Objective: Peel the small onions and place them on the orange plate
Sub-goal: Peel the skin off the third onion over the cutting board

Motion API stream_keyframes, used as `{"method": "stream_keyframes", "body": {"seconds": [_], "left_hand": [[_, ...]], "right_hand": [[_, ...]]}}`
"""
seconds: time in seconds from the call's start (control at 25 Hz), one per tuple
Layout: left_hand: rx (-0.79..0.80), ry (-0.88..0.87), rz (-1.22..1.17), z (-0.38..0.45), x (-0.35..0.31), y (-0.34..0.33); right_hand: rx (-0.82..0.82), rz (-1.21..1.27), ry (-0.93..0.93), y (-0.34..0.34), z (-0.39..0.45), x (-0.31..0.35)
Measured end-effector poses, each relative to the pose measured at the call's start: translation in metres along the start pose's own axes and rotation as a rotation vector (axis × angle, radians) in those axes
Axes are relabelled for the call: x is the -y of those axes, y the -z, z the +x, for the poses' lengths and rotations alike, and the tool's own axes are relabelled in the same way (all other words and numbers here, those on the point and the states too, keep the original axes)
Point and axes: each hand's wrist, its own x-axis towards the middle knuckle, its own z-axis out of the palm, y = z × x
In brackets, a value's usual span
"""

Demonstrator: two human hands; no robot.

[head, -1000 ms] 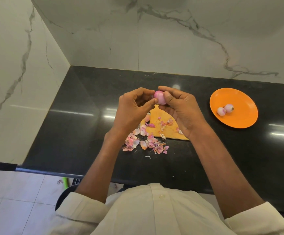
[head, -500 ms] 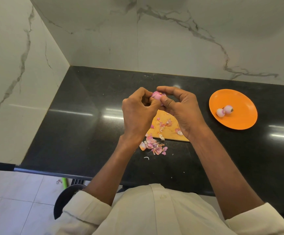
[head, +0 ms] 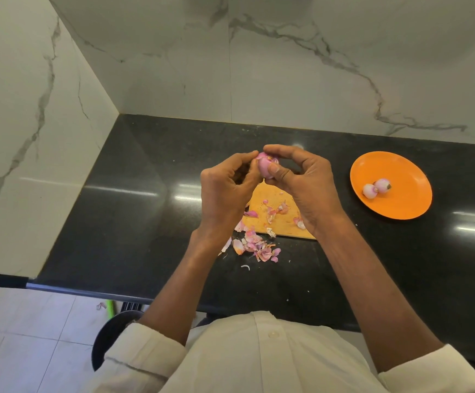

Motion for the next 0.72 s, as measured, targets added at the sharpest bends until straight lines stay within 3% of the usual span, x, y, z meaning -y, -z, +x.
{"method": "stream_keyframes", "body": {"seconds": [0.24, 0.52, 0.72], "left_hand": [[-0.160, 0.219, -0.163, -0.005, -0.004, -0.011], [0.139, 0.282, -0.327, 0.000, 0.006, -0.001], [0.275, 0.049, -0.113, 0.005, 0.018, 0.015]], "right_hand": [[-0.015, 0.033, 0.052, -0.008, -0.004, -0.008], [0.031, 0.021, 0.036, 0.002, -0.004, -0.005], [0.067, -0.052, 0.041, 0.013, -0.001, -0.004]]}}
